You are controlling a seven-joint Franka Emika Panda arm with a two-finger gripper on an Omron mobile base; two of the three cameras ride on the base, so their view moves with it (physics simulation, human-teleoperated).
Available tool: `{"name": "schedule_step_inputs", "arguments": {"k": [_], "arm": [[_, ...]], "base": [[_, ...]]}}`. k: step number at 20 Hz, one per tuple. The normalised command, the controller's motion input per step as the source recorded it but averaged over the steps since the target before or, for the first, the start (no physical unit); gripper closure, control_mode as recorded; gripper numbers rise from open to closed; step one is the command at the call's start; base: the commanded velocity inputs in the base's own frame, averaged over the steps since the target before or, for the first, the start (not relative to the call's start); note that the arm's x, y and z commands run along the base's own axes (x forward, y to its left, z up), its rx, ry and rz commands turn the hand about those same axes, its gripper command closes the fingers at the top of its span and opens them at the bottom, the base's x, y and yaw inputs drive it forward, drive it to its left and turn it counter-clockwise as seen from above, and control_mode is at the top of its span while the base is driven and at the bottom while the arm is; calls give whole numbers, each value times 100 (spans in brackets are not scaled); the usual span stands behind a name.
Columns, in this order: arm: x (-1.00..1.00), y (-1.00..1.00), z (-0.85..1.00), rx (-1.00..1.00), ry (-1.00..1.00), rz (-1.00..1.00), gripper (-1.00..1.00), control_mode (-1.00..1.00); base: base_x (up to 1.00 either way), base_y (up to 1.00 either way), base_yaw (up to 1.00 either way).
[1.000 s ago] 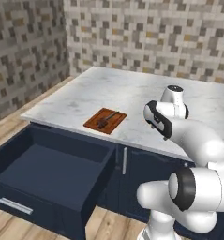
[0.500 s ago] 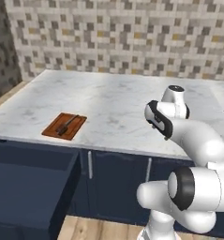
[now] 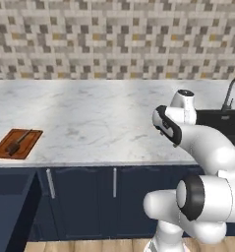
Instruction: Pick up the knife from the drawer and place it on the cutting board. Then place the meat from the plate to the cutting board.
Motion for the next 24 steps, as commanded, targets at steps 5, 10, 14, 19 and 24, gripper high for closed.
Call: {"name": "schedule_step_inputs", "arguments": {"k": [5, 10, 14, 19, 24], "arm": [[0, 0, 0, 0, 0, 0, -100, 100], [0, 0, 0, 0, 0, 0, -100, 100], [0, 0, 0, 0, 0, 0, -100, 100], [0, 0, 0, 0, 0, 0, -100, 100], [0, 0, 0, 0, 0, 0, -100, 100]], "base": [[-4, -50, -36], [0, -48, -37], [0, -50, -37], [0, -50, -36], [0, -57, -32]]}}
